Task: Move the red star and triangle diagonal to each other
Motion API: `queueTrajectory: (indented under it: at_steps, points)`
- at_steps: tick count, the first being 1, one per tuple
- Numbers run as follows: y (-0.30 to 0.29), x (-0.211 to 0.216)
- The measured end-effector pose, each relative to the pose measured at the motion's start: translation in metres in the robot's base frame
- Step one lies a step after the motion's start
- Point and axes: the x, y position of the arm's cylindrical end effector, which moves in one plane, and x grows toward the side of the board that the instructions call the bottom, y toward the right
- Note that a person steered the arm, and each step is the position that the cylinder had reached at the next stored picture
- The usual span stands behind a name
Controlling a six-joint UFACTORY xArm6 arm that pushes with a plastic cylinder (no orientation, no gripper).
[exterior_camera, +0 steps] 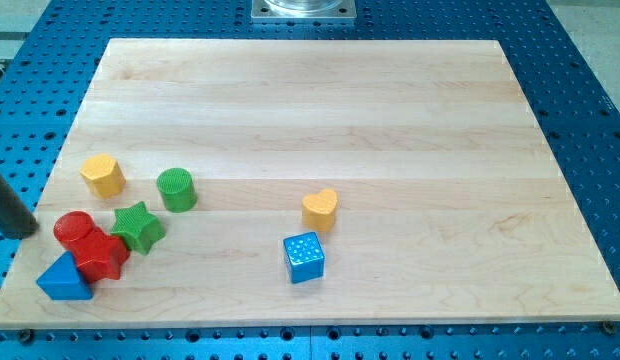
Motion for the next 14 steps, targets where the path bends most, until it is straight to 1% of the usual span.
queueTrajectory:
  at_steps: [1, 2, 5, 6, 7, 8, 9, 10, 11, 12, 13, 14]
  points:
    - [0.008, 0.039]
    - [0.030, 0.076]
    - [0.094, 0.076]
    - [0.116, 0.051]
    - [0.131, 0.007]
    - [0.133, 0.008]
    - [0.125, 0.043]
    - [0.122, 0.036]
    - [0.098, 0.064]
    - [0.088, 0.094]
    - [0.095, 0.094]
    - [0.157, 0.094]
